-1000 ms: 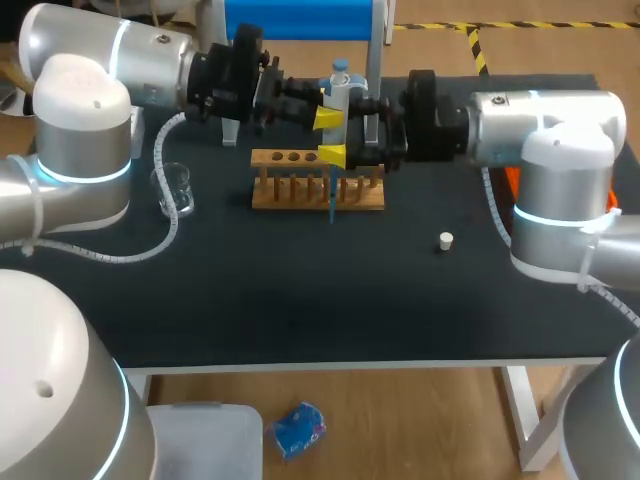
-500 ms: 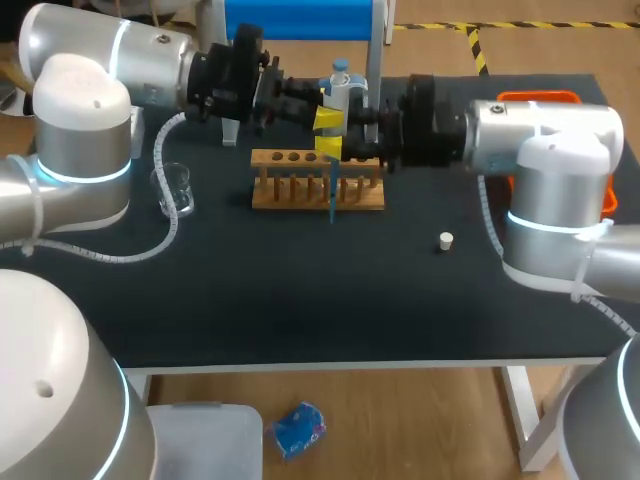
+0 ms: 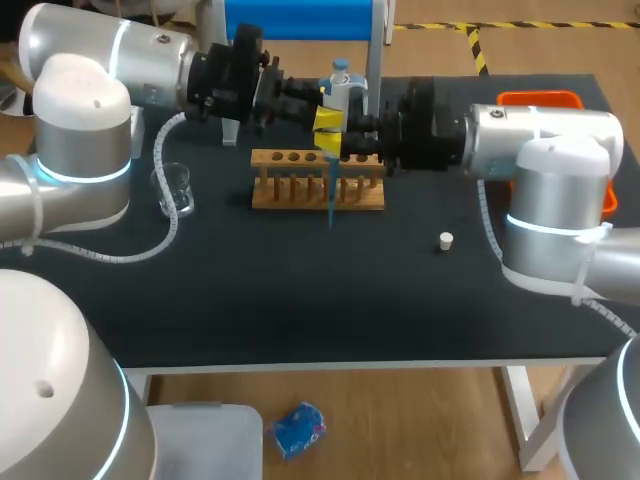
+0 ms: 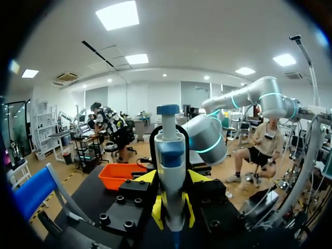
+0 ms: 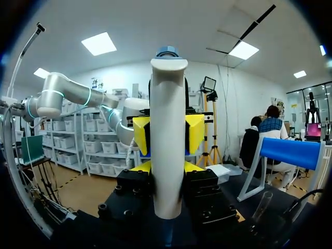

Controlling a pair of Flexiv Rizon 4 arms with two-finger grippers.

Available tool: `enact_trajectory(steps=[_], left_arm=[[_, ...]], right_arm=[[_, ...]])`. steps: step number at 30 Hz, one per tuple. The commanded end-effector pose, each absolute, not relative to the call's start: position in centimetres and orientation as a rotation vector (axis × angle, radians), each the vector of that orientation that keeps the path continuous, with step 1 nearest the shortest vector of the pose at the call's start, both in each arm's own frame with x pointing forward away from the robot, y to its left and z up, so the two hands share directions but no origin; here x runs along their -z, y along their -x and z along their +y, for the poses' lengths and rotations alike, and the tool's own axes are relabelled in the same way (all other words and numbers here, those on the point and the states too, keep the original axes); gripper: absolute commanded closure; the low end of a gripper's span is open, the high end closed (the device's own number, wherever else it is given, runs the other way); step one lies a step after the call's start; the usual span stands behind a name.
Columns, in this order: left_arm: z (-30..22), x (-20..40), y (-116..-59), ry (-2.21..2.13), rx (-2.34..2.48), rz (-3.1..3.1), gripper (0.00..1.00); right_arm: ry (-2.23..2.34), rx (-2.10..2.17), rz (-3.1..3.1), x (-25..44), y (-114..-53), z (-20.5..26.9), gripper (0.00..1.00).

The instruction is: Invert the test tube, pick up the pipette, mount the tip to pipette, aspirate from beaker and dispense into the tube, eject the tip, return the pipette, and cap with the stopper.

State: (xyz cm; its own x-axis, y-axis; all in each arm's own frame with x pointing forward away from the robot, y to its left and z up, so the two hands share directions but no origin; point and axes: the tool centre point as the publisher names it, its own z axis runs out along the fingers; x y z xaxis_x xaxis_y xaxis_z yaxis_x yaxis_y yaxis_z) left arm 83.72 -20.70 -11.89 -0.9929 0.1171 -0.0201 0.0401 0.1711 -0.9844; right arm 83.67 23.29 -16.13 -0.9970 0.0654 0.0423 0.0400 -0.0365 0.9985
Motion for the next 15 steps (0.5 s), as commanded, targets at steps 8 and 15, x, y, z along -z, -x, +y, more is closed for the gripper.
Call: enact_trajectory(steps=[8, 15], left_arm=[[-20.7, 11.9, -83.7, 0.16, -1.981, -2.356, 0.0], [-20.7, 11.9, -83.7, 0.16, -1.981, -2.356, 0.0]], right_arm=[[0.041, -2.275, 2.245, 15.7, -84.4, 20.7, 1.0], [0.106, -2.194, 2.278, 14.6, -86.0, 15.6, 1.0]])
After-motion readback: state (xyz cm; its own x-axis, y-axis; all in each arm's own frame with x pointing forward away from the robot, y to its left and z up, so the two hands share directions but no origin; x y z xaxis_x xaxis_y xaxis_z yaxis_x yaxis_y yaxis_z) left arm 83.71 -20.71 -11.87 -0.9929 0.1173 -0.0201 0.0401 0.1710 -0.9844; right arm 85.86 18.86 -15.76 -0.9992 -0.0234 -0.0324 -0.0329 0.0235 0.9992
